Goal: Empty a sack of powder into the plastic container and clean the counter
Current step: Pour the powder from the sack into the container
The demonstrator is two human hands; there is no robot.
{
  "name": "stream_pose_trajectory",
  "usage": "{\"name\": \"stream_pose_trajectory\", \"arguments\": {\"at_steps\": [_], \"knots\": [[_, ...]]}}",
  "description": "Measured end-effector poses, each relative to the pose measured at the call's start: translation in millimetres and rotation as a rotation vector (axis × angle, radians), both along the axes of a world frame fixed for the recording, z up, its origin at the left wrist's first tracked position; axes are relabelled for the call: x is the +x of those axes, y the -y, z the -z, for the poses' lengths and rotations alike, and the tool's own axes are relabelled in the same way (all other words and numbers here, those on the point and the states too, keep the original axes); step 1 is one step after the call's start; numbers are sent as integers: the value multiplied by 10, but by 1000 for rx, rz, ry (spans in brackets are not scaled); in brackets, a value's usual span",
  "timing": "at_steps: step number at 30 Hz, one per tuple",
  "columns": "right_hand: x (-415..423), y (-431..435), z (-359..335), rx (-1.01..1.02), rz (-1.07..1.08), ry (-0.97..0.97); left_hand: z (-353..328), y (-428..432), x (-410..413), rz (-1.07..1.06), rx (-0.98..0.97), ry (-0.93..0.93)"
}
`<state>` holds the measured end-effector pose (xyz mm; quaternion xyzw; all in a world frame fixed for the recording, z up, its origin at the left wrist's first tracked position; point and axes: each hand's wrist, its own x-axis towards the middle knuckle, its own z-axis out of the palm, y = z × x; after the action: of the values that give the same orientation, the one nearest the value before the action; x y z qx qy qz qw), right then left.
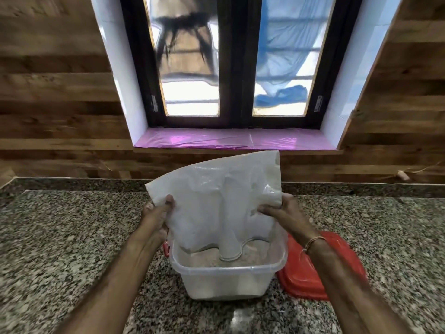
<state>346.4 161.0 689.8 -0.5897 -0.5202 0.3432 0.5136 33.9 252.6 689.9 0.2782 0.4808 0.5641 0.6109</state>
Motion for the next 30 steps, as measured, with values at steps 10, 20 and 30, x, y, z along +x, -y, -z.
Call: {"name": "stream_pose_trajectory", "arguments": {"at_steps": [10,20,30], "knots": [[143,127,109,-107,32,203,-51,26,15,34,146,3],[76,201,2,-56,-11,-285,-205,89,87,109,391,-125],[35,176,102,7,99,-328,224,290,-104,119,229,-574]]}}
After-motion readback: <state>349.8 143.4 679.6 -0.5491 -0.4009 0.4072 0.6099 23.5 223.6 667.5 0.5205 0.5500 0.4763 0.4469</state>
